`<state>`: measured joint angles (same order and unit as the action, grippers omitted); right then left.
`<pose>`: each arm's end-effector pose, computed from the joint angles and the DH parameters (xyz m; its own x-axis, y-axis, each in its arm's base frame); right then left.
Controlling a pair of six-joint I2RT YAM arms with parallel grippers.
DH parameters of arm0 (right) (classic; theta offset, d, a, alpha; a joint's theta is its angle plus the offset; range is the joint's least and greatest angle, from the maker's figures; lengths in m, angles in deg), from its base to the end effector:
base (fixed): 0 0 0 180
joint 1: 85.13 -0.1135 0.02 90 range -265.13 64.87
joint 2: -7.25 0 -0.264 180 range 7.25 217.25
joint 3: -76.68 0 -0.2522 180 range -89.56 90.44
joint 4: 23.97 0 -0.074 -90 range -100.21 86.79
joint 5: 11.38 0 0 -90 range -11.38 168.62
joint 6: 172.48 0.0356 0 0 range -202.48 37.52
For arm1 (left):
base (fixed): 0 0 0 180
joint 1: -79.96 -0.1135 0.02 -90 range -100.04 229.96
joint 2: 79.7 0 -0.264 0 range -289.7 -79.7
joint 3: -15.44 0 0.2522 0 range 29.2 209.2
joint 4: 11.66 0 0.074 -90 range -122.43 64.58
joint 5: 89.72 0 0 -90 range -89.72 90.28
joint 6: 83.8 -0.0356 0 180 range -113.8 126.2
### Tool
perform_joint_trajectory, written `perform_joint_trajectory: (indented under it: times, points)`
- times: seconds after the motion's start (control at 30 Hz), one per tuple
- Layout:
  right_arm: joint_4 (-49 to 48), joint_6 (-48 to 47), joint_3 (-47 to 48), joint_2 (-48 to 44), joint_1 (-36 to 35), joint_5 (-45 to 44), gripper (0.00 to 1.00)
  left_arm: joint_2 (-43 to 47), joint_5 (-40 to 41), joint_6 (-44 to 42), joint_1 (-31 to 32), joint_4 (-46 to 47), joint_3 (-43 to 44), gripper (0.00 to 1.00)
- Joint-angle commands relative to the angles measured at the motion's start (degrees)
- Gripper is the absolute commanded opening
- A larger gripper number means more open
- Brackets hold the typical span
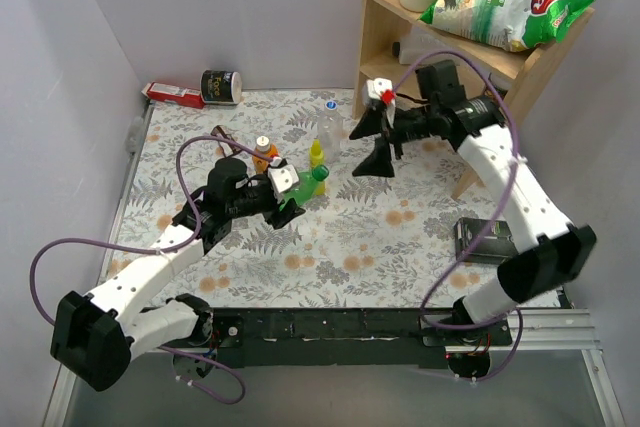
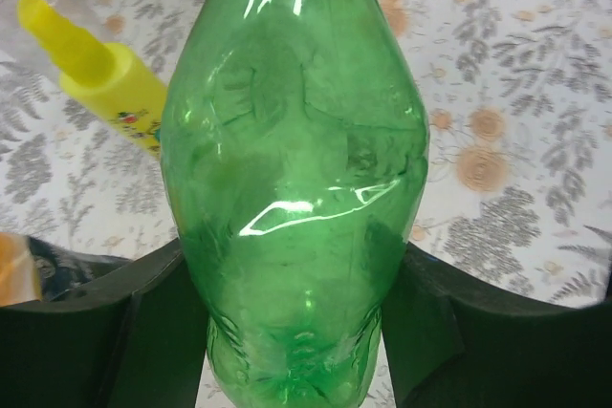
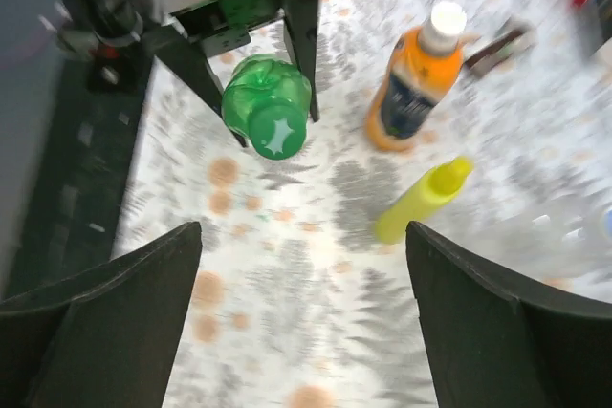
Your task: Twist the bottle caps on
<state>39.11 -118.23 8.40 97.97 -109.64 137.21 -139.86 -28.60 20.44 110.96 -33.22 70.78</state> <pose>0.2853 0.1635 0.4058 -0.0318 -0.3492 -0.9365 -0.9995 0.0091 0.0306 0.1919 -0.1353 0.2746 -0.5713 0.0920 -0.8156 0.7029 0.5678 -0.4284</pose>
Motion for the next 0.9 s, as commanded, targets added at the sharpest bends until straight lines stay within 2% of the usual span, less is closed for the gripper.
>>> perform_joint_trajectory:
  times: [0.0,0.1,0.23,0.37,0.87]
  points:
    - [5.1,-33.8,-6.8,-10.3,-4.7,-5.0,0.91,-0.4,-12.4,-1.1,-0.7,-6.4,2.1,0.00]
    - [4.1,-46.1,-11.8,-14.4,-8.7,-11.5,0.85,-2.4,-15.2,-5.1,-0.7,-7.6,3.5,0.00]
    - [-0.7,-50.6,-16.5,-17.3,-11.2,-13.7,0.81,-4.5,-15.9,-8.4,-0.7,-8.3,5.5,0.00]
    - [1.7,-56.3,-14.3,-15.5,-12.4,-14.2,0.74,-4.8,-16.7,-8.7,-0.7,-8.1,6.3,0.00]
    - [2.4,-58.6,-12.3,-12.8,-15.9,-13.2,0.58,-4.3,-17.7,-10.2,-0.4,-8.1,6.1,0.00]
